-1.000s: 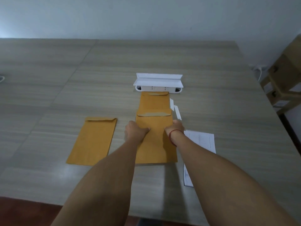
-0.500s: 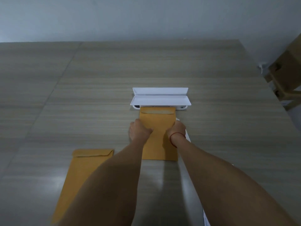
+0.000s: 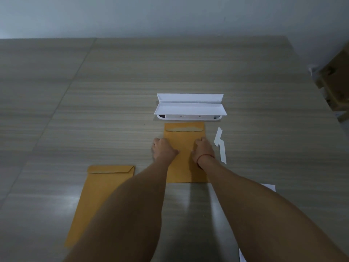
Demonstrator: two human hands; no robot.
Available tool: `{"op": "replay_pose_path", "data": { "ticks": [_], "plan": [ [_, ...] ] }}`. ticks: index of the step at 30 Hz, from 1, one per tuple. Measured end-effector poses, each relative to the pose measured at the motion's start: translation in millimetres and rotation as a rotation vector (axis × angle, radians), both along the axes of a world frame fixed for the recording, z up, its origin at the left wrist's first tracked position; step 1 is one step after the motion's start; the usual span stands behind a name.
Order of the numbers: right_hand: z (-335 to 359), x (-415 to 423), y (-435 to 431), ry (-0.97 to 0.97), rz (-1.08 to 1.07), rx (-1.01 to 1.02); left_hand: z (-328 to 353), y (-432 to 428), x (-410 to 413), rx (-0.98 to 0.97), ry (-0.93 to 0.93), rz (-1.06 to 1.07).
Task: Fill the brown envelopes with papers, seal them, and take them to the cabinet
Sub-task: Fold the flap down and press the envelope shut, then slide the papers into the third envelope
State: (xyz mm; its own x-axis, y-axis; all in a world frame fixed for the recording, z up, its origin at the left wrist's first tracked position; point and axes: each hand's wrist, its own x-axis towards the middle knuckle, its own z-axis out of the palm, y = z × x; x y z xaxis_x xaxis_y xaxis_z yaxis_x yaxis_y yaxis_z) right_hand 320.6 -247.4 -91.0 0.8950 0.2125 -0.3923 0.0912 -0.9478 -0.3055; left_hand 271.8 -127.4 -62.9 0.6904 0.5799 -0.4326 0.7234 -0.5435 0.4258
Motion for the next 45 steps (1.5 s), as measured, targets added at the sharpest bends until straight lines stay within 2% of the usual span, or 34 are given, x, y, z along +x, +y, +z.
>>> {"op": "replay_pose_path", "data": {
  "ticks": [5, 14, 18, 24, 28, 31, 35, 39, 42, 45],
  "plan": [
    [34.9, 2.5, -3.6, -0.031, 0.013, -0.026, 20.8, 3.2, -8.5, 0.020, -0.064, 0.004],
    [79.7, -84.0, 25.3, 0.127, 0.138, 0.090, 63.8, 25.1, -116.5, 0.138, -0.021, 0.017],
    [82.1, -138.6, 59.1, 0.157, 0.240, 0.119, 71.9, 57.1, -182.3, 0.159, 0.000, 0.112],
    [66.2, -198.3, 105.4, 0.209, 0.231, 0.155, 63.5, 102.7, -247.7, 0.164, 0.066, 0.131],
    [45.3, -223.3, 125.2, 0.261, 0.127, 0.140, 38.0, 128.4, -274.0, 0.084, 0.133, 0.109],
    [35.1, -233.6, 137.2, 0.242, -0.033, 0.157, 15.6, 143.3, -280.6, 0.044, 0.130, 0.108],
    [29.8, -238.3, 156.0, 0.308, -0.295, 0.259, 3.0, 153.9, -280.3, 0.105, 0.074, 0.114],
    [28.5, -238.3, 167.7, 0.327, -0.472, 0.357, -3.0, 165.3, -278.8, 0.038, 0.064, 0.195],
    [28.6, -237.8, 172.8, 0.361, -0.555, 0.422, -6.6, 171.1, -280.4, -0.001, 0.055, 0.225],
    [26.0, -236.1, 172.6, 0.374, -0.530, 0.424, -7.0, 171.7, -280.6, -0.020, 0.045, 0.235]
  ]
}}
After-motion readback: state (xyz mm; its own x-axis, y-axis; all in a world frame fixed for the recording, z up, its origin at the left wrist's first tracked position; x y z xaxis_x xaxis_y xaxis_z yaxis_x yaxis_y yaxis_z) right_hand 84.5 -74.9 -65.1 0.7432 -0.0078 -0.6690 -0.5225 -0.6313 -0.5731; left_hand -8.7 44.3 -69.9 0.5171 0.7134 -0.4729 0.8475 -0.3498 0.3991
